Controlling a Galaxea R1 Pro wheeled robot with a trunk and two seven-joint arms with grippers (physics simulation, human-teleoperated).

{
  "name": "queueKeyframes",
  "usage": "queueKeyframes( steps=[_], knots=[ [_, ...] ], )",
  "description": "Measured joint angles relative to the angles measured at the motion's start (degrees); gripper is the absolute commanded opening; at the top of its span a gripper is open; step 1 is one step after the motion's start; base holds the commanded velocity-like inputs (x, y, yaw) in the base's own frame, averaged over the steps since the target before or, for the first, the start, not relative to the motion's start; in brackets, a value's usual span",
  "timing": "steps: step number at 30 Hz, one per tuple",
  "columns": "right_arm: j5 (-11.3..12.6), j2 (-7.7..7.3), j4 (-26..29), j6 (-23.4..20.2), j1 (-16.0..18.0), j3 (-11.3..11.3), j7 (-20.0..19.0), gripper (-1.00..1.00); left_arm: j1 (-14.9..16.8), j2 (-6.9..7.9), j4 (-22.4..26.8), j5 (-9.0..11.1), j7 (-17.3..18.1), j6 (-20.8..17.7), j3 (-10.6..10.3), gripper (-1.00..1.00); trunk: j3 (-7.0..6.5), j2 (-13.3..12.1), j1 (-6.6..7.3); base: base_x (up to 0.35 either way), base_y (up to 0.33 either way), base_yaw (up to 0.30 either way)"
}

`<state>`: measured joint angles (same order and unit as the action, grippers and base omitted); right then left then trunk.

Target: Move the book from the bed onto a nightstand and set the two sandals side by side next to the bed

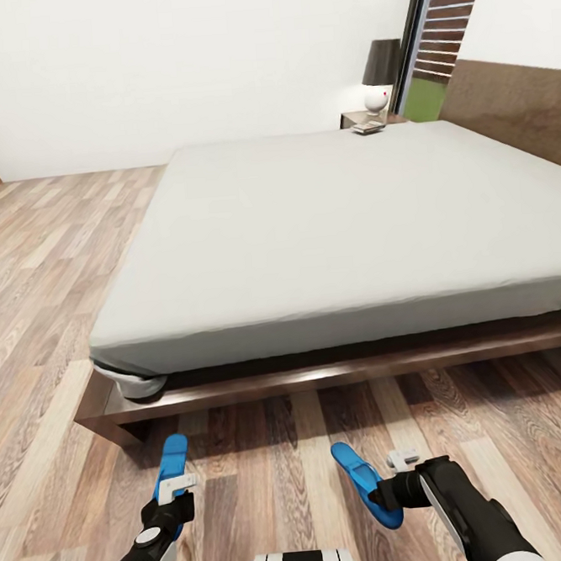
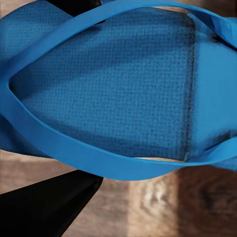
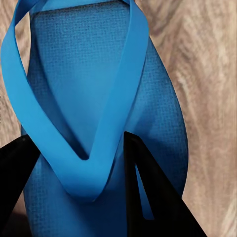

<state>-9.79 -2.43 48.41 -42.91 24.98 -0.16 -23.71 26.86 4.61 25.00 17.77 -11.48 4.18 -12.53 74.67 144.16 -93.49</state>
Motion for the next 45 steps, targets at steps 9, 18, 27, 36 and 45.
queueKeyframes(
  steps=[9,18,27,36,45],
  knots=[
    [0.01,0.06,0.00,0.00,0.01,0.04,-0.01,-1.00,0.00,-0.01,-0.03,-0.03,0.00,0.00,-0.05,-1.00,0.00,0.00,0.00,0.102,0.059,0.000],
    [-0.03,0.06,0.02,0.00,-0.03,0.06,0.00,-1.00,0.00,0.01,0.02,0.02,0.01,0.00,-0.01,-1.00,0.44,0.02,-0.06,0.009,0.005,0.000],
    [0.02,-0.02,0.03,-0.01,0.01,0.00,0.00,-1.00,0.02,0.04,0.12,-0.02,0.08,0.00,-0.05,-1.00,2.22,0.13,-0.26,0.000,0.000,0.000],
    [-0.03,-0.03,0.51,0.00,-0.02,0.00,0.00,-1.00,2.41,0.08,0.32,-0.03,0.09,0.00,-0.08,-1.00,2.87,0.17,-0.34,0.000,0.000,0.000],
    [-0.02,-0.03,0.99,0.00,-0.03,0.00,0.00,-1.00,2.86,0.08,0.45,0.01,0.09,0.00,-0.03,-1.00,3.76,0.22,-0.44,0.000,0.000,0.000]
  ],
)
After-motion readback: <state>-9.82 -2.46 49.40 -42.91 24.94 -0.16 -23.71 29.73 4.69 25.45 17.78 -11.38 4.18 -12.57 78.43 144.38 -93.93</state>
